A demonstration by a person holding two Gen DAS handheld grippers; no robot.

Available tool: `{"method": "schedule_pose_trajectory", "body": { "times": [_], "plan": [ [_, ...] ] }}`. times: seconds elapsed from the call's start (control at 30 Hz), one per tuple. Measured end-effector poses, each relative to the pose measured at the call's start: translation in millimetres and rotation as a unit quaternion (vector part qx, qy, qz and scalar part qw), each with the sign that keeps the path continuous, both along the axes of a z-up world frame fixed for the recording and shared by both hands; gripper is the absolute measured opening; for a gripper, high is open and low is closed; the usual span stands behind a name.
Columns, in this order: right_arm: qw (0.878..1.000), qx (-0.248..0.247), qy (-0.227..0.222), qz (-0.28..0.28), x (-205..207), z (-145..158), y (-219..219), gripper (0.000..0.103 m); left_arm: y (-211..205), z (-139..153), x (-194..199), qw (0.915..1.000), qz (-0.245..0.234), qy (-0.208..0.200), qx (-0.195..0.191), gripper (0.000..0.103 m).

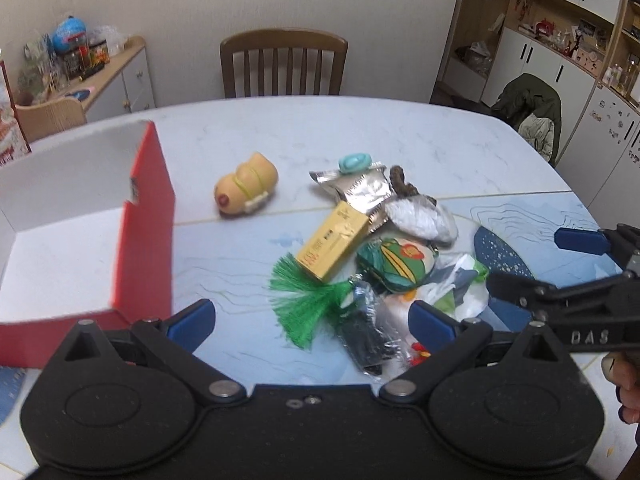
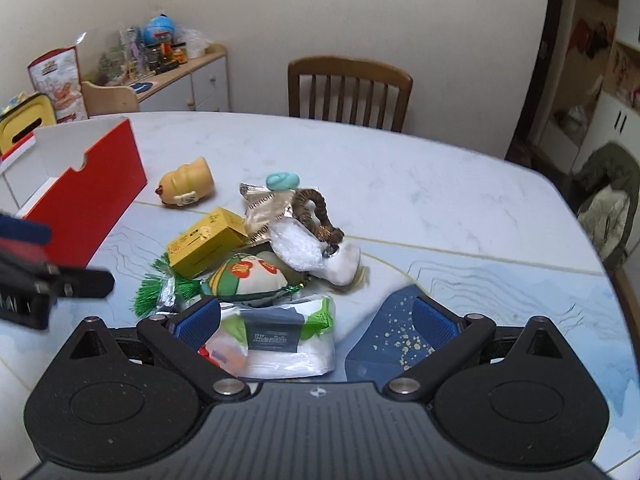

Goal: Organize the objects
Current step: 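Grasp the white-green plastic bag with the right tool while the left tool grasps the black packet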

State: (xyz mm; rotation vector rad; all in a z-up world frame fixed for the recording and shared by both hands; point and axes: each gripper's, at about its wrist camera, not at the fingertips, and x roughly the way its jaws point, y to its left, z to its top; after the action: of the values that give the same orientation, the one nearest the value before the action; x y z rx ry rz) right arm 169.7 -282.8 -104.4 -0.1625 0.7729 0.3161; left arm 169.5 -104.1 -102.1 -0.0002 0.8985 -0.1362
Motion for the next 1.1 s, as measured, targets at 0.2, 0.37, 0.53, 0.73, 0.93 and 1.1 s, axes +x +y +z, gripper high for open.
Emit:
{"method": "schedule_pose_trajectory", "body": {
  "times": [0.2,0.37,0.53,0.73,0.93,1.1],
  "plan": [
    [0.999,0.007,0.029,-0.031,25.7,-12.1,0.0,0.101,-23.9,-19.9,7.9,0.9995,-0.018,0.020,0.014,0.103],
    [0.998,0.007,0.050,-0.038,34.7,-24.9,2.2,0.097,-28.5,-32.6,15.7,0.9990,-0.012,0.040,0.014,0.101],
    [0.996,0.023,0.073,-0.037,40.7,-33.3,0.5,0.092,-31.4,-39.1,20.3,0.9985,-0.015,0.051,0.008,0.095],
    [0.991,0.060,0.112,-0.031,48.7,-49.0,-2.7,0.078,-30.6,-46.8,23.7,0.9974,-0.016,0.069,-0.012,0.082],
    [0.986,0.099,0.132,-0.022,51.4,-54.7,-4.4,0.052,-25.4,-51.7,25.0,0.9951,-0.015,0.087,-0.044,0.061],
    [0.986,0.087,0.138,-0.010,51.0,-60.9,-2.6,0.030,-22.6,-54.0,25.7,0.9938,-0.015,0.093,-0.060,0.047]
  ]
}}
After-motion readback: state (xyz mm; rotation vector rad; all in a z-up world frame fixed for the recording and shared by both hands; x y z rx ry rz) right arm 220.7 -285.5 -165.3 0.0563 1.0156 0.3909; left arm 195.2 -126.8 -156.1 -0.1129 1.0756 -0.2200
